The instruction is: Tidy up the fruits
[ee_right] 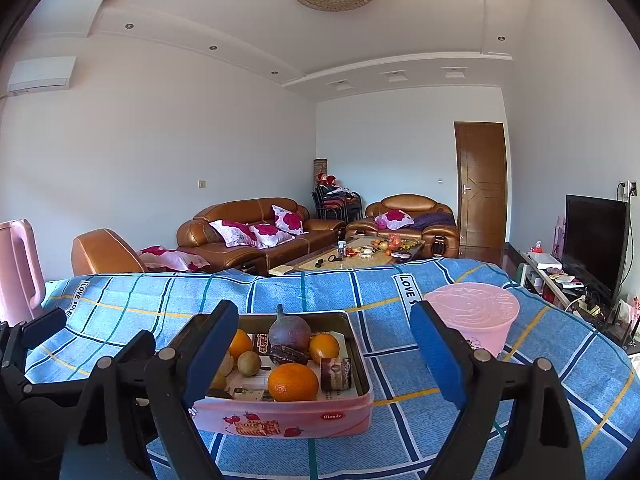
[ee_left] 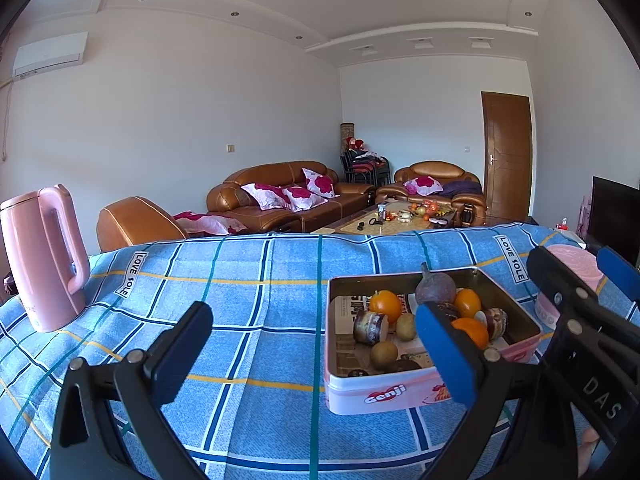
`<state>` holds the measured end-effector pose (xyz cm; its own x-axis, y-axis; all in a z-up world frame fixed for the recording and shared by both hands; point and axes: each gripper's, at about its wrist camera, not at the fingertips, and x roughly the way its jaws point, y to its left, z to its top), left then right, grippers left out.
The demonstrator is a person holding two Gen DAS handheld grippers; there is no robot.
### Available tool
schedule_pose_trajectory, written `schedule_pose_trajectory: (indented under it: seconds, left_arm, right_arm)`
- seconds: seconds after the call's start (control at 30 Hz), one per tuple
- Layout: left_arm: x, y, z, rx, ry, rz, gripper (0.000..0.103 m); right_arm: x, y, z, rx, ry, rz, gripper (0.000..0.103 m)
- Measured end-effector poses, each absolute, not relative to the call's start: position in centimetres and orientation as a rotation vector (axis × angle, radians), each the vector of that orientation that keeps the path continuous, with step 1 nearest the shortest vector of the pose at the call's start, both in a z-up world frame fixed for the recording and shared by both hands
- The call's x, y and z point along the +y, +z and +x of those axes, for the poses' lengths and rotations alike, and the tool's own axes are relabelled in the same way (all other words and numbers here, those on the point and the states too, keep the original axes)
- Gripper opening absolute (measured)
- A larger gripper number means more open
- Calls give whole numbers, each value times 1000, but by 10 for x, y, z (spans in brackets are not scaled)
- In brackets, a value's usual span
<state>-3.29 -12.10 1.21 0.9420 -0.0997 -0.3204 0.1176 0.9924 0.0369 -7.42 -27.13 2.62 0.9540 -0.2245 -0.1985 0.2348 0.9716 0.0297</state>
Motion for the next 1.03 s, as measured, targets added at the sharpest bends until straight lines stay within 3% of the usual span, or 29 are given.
schedule_pose_trajectory:
  seconds: [1.03]
  left_arm:
    - [-115,11,-27,360,-69,24,103]
  right_arm:
    - [-278,25,-69,232,-269,73,89]
